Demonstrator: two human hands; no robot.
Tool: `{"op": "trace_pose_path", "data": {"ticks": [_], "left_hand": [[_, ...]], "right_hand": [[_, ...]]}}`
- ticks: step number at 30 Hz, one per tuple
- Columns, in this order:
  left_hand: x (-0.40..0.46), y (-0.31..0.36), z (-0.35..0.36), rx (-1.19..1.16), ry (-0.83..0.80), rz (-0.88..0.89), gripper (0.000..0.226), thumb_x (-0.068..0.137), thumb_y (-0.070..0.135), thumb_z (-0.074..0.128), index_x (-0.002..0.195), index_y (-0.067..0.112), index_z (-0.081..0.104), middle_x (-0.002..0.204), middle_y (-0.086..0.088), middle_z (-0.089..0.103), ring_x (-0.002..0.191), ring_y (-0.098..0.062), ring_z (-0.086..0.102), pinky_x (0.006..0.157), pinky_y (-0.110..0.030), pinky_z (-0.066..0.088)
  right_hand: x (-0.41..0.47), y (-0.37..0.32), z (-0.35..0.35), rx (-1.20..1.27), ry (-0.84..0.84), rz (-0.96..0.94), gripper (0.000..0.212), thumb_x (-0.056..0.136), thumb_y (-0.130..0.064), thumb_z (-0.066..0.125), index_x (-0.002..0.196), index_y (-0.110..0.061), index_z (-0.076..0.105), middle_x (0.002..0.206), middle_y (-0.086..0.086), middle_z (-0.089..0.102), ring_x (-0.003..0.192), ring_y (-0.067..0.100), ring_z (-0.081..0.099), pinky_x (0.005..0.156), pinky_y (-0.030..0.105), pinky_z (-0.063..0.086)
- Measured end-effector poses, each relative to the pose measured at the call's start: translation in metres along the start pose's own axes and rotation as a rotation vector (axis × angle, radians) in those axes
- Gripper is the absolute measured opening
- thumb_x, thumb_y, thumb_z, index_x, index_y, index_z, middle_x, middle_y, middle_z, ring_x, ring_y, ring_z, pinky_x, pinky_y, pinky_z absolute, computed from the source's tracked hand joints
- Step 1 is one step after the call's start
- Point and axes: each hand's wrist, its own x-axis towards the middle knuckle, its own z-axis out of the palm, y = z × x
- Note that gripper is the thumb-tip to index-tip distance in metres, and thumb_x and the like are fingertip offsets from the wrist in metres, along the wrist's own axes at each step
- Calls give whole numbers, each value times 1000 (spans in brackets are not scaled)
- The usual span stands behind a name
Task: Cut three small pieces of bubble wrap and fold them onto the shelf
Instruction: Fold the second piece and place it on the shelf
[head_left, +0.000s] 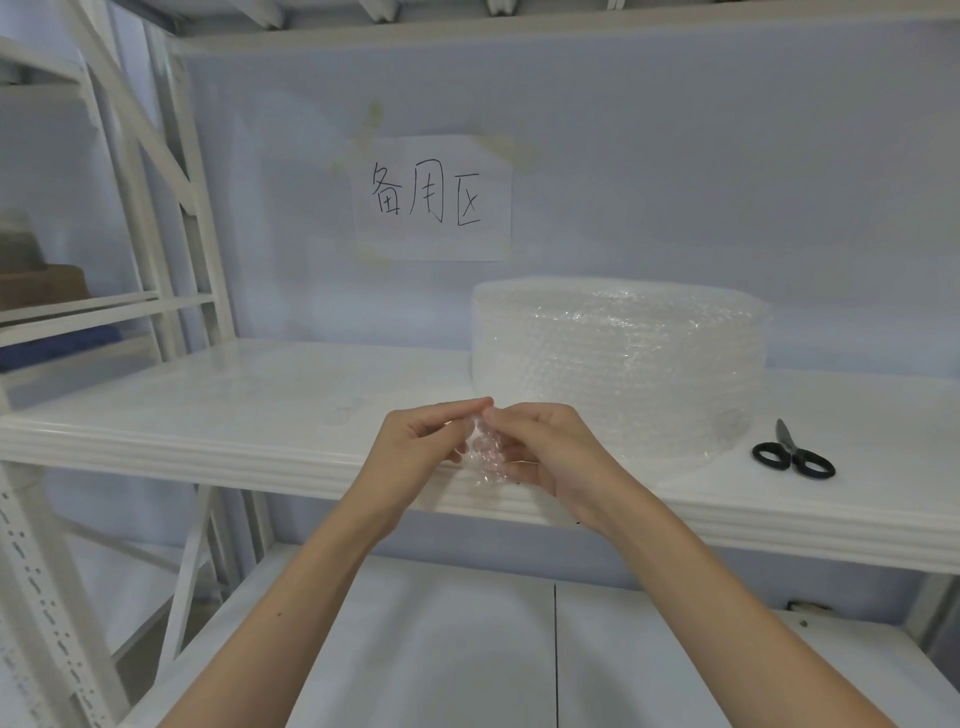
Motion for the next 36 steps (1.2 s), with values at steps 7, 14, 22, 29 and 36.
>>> {"op": "trace_pose_path", "data": {"ticks": [7, 14, 22, 29, 36], "left_hand": [[-3, 4, 3, -90, -26, -29, 35, 95, 4, 54, 113, 26, 75, 112, 1, 75, 78, -17, 59, 72, -26, 53], [-1, 2, 0, -85, 15, -127, 16, 93, 23, 64, 105, 13, 70, 89, -1, 69, 72, -17, 61, 76, -34, 57], [3, 0, -11, 14, 27, -153, 13, 91, 14, 67, 84, 5, 72, 72, -1, 69, 67, -17, 61, 72, -31, 57], [5, 1, -28, 36, 76, -211, 13, 91, 14, 66, 90, 3, 73, 77, -5, 72, 63, -17, 59, 73, -33, 57], [10, 2, -57, 124, 181, -227, 10, 90, 17, 67, 91, 10, 74, 77, -3, 75, 58, -16, 59, 62, -28, 56]], "right_hand": [[0, 3, -2, 39, 14, -24, 8, 88, -12, 67, 84, -7, 71, 69, 2, 63, 63, 17, 59, 63, 28, 54], [9, 6, 2, 140, 51, -77, 11, 90, -12, 66, 92, -2, 69, 69, 2, 64, 62, 13, 60, 64, 25, 56], [24, 0, 10, 111, 61, -82, 17, 86, -16, 71, 95, -2, 71, 80, 6, 65, 63, 17, 61, 65, 26, 57], [50, -2, 22, -36, 90, -102, 12, 85, -10, 69, 92, -1, 72, 77, 7, 67, 63, 16, 60, 64, 24, 58], [83, 0, 44, -89, 65, -105, 16, 84, -10, 72, 96, 0, 71, 78, 9, 70, 62, 16, 63, 59, 21, 55]]}}
